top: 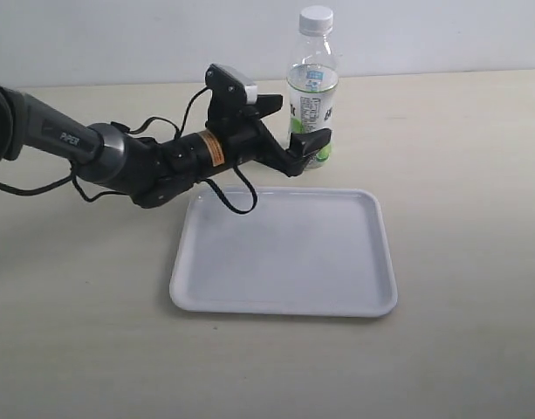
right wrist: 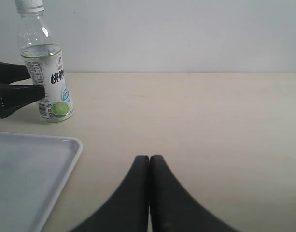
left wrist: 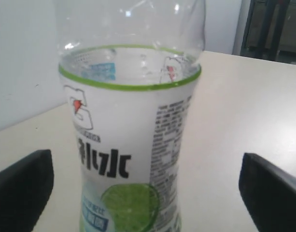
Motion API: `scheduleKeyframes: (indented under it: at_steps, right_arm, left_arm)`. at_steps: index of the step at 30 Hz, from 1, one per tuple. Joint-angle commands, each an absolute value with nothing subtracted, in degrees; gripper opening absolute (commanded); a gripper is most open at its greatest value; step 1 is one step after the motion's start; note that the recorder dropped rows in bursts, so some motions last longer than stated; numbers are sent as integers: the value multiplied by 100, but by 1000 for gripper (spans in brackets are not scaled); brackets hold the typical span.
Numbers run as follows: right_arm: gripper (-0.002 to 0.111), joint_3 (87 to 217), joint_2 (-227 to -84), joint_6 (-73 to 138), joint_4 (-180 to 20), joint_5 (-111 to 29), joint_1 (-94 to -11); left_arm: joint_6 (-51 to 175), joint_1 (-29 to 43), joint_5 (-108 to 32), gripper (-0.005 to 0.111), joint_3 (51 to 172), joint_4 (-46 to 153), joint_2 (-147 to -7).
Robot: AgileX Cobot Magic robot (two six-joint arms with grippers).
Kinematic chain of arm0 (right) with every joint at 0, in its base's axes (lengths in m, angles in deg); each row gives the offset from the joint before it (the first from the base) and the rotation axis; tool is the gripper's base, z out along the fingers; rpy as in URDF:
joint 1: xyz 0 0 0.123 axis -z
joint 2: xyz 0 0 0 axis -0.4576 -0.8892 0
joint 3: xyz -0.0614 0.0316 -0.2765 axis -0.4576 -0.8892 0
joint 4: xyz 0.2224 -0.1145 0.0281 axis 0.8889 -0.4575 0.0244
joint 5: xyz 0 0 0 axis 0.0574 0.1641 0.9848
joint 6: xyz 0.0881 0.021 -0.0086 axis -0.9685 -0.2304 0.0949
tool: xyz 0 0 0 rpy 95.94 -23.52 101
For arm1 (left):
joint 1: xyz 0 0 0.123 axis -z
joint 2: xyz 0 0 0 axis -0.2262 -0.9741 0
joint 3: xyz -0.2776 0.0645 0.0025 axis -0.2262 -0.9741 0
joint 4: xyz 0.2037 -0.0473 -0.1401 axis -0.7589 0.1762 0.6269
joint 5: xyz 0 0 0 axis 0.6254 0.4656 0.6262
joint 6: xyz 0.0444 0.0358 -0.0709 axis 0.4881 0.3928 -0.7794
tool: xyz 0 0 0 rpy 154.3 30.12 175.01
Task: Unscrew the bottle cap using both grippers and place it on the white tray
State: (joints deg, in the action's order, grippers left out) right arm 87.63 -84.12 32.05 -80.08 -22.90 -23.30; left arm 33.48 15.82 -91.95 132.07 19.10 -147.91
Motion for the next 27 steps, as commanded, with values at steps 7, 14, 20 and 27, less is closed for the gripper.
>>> scheduleKeyframes:
  at_steps: [7,14,20,27]
  right_arm:
    - [0,8737,-8377,3174,-8008,-2342,-2324]
    - [0,8737,-8377,3174,-8008,-2342,-2324]
    - [0,8737,-8377,3174,-8008,-2342,-2324]
    - [0,8737,-8377,3174,-8008,-2342,-2324]
  left_arm:
    - [3347,1752,-8903,105,13840,2440,-15266]
    - [3347,1859,-8883,105,14101,2555,-15392]
    - [3347,1902,-8545,105,14289,2579,-15491]
    - [3517,1902,-8424,104,14297,2579,-15491]
